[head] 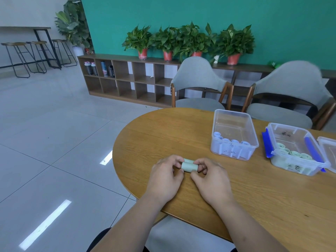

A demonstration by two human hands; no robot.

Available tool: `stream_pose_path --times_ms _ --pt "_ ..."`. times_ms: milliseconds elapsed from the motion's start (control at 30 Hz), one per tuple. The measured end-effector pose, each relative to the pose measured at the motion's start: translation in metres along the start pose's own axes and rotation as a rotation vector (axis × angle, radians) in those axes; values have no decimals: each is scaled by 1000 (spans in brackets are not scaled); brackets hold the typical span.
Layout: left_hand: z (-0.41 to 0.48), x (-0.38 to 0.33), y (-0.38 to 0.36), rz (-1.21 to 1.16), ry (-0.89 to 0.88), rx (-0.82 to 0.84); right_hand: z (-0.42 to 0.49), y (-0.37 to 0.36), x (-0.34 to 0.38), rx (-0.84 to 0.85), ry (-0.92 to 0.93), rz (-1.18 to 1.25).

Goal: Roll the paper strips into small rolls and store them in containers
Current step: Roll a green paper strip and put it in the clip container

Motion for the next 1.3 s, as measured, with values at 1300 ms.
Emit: stream_pose_path --times_ms 1300 --pt "1 0 -2 59 -25 -28 -1 -8 9 30 113 -191"
Point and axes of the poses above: each hand's wrist, its own z-axis towards the middle knuckle, its own y-axis out of the back of the hand, x = y × z, the point moved 10 cm from there along z, towards the middle knuckle, and after that the axes turned 3 degrees about y, right-handed, at the moved point
